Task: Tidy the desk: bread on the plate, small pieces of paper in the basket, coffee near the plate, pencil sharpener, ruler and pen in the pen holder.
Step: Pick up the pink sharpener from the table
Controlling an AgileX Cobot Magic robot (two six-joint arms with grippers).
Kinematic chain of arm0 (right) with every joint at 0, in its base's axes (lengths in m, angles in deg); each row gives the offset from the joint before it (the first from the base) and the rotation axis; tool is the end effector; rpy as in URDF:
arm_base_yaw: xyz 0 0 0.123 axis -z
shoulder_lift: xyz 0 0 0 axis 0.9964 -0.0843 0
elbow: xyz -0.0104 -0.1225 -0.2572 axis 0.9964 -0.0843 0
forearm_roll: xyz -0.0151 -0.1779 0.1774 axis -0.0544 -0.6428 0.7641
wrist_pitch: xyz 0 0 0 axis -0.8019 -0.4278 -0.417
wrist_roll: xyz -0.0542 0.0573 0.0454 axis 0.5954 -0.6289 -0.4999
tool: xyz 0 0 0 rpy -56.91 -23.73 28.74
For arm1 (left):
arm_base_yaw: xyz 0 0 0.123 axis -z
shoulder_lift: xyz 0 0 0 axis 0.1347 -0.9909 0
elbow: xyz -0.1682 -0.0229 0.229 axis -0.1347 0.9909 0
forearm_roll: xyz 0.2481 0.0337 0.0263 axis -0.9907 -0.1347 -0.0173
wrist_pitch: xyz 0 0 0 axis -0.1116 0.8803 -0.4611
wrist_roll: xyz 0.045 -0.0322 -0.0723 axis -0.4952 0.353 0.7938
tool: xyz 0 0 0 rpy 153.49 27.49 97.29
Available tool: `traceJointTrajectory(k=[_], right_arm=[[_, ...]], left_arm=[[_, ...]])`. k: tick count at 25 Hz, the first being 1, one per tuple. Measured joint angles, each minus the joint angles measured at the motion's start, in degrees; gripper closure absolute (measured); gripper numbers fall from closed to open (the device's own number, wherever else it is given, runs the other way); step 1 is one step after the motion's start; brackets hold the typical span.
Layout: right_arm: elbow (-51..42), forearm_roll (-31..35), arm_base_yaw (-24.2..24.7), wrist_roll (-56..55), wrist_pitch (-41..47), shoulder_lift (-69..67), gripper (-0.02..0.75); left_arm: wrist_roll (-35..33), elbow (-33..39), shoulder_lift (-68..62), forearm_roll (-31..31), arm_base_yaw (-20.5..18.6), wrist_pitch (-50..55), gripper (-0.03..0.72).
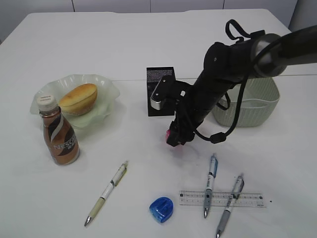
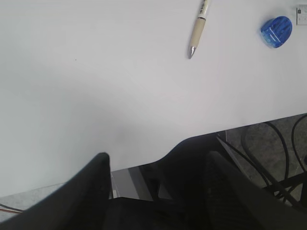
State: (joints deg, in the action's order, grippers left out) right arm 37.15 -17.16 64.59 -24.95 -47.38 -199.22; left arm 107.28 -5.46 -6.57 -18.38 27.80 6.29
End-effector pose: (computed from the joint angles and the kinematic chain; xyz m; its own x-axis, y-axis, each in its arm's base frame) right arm 0.4156 0.1817 0.1283 -0.3111 -0.8627 -0.3987 -0.9305 0.3618 -0.0567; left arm 0.1249 -0.0602 0.3063 -0.9655 -0.0135 -0.2601 0.0530 0.9677 -0.2467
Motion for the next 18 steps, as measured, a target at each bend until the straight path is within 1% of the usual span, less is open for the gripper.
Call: traceJointTrajectory(k=[10,18], right_arm=[[0.00,-0.23,0.00,0.00,-1.70,0.00,0.269],[0.00,0.92,0.00,0.00,-1.70,0.00,0.269]], left_arm=[[0.00,0.00,0.00,0.00,0.00,0.00,0.238],[0.00,0.00,0.00,0.00,0.00,0.00,0.239]])
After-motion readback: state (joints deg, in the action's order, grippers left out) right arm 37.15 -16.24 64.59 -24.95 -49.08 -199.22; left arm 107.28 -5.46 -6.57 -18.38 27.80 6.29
